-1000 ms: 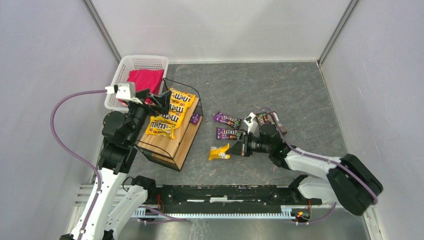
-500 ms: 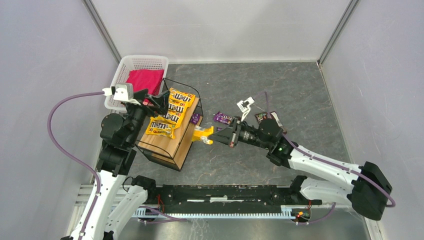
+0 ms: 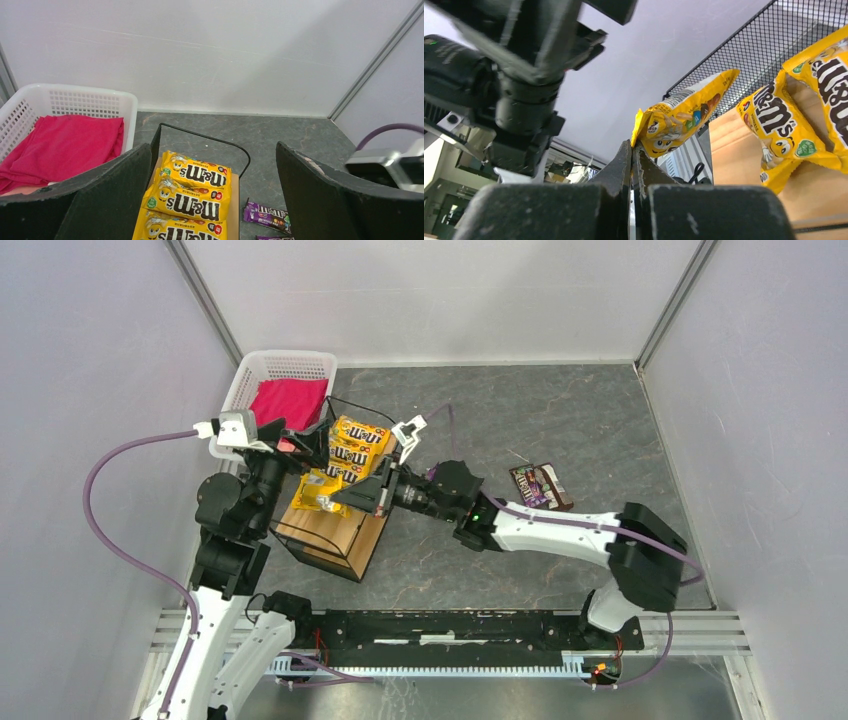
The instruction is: Place and organize the candy bags onto the shelf
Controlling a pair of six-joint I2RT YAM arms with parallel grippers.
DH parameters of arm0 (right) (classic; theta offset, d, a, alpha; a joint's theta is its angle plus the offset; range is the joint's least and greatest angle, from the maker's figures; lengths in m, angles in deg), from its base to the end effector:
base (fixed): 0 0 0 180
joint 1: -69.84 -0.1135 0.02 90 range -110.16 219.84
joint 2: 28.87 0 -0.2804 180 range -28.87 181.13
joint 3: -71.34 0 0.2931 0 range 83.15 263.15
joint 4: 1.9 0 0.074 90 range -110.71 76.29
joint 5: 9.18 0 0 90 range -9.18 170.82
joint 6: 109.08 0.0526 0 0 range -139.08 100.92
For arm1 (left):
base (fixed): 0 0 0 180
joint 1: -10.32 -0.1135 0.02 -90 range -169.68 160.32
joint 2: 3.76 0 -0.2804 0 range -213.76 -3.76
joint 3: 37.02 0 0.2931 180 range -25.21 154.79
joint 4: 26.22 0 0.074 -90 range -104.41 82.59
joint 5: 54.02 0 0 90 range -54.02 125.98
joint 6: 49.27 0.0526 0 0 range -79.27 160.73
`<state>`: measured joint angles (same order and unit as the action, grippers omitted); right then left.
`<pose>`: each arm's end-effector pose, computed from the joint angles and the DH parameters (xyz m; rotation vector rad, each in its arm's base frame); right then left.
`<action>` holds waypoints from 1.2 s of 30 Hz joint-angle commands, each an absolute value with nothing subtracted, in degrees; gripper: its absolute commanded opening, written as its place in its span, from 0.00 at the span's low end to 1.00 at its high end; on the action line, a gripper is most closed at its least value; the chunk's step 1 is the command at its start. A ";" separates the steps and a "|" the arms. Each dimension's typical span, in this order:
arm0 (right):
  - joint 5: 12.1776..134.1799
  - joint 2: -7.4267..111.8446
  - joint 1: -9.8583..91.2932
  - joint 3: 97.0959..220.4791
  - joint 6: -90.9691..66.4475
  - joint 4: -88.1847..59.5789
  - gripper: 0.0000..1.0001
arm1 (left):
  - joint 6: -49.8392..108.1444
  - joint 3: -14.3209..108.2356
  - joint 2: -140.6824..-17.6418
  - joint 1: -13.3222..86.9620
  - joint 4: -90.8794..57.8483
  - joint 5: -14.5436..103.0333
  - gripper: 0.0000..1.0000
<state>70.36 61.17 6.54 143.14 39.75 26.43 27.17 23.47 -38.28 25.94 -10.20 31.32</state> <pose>0.1812 0.3816 0.3242 -0.2493 1.6740 1.8321 0.1716 -0.0435 0.4226 -0.0428 1.4068 -0.3663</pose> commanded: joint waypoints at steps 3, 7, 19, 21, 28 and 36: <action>70.88 69.13 4.52 149.69 44.92 33.41 0.00 | 29.09 23.73 -38.05 26.14 -11.58 29.97 1.00; 70.67 71.85 4.01 149.87 46.20 34.21 0.00 | 28.89 23.74 -38.13 26.23 -11.52 30.50 1.00; 77.03 73.08 2.25 145.29 48.08 30.22 0.00 | 28.76 23.92 -38.38 26.40 -11.51 31.16 1.00; 78.22 73.30 1.62 145.33 47.95 28.94 0.00 | 28.71 23.92 -38.45 26.40 -11.54 31.18 1.00; 84.85 72.71 -0.21 145.61 45.61 22.09 0.02 | 28.72 23.92 -38.74 26.40 -11.51 31.22 1.00; 92.97 71.42 -2.41 145.65 43.20 16.68 0.03 | 28.64 23.92 -39.00 26.40 -11.51 31.43 1.00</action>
<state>86.99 73.21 -1.46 145.41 44.95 18.83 27.17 23.47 -38.74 26.20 -10.18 31.12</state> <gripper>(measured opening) 0.039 0.996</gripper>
